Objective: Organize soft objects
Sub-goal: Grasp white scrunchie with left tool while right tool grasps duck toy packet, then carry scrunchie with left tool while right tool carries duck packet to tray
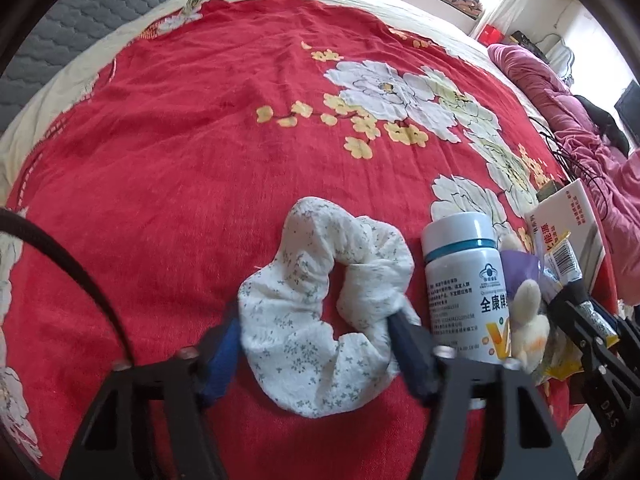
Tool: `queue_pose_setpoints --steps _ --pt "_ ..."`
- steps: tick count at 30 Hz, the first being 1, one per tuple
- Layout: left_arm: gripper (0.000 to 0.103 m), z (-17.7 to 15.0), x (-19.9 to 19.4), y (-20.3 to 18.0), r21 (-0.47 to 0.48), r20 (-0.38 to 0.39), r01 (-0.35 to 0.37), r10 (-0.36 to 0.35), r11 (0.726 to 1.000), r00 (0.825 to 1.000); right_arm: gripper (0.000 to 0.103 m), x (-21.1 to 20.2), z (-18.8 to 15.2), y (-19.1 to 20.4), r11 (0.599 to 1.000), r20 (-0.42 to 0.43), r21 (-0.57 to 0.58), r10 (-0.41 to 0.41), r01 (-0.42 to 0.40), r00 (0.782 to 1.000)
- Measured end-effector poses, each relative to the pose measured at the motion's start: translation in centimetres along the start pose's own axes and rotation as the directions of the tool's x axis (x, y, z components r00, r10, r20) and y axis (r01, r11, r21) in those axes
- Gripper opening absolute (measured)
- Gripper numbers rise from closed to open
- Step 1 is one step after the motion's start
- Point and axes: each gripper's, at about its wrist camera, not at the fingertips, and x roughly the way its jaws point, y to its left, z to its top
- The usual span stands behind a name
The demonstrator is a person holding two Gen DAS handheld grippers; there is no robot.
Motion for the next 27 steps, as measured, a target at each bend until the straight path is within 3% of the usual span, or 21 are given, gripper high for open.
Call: queue_pose_setpoints --steps 1,2,4,18,27 --pt "0.025 0.0 -0.1 -0.1 0.011 0.005 0.009 -0.009 1.0 1.0 0.036 -0.1 0.0 0.0 1.0 0.0 0.002 0.003 -0.003 1.0" --pt "0.017 0.0 -0.1 -0.3 0.016 0.003 0.027 -0.027 0.999 1.0 0.036 -0.1 0.0 0.0 1.0 0.0 0.002 0.007 -0.007 1.0" --pt "0.012 -0.3 -0.5 -0.7 0.037 0.014 0.026 -0.026 0.999 1.0 0.036 -0.4 0.1 0.0 1.0 0.005 0.004 0.015 -0.015 1.0" --pt "0.01 -0.4 -8.1 -3.1 0.05 0.121 0.135 -0.14 0.99 0.983 0.036 -5.3 1.1 -2.1 0.997 0.104 0.057 0.051 -0.057 0.993" --pt "0.011 -0.7 -12.9 -8.1 0.155 0.174 0.162 -0.188 0.975 0.967 0.036 -9.4 0.6 -5.5 0.993 0.171 0.11 0.029 -0.048 0.985"
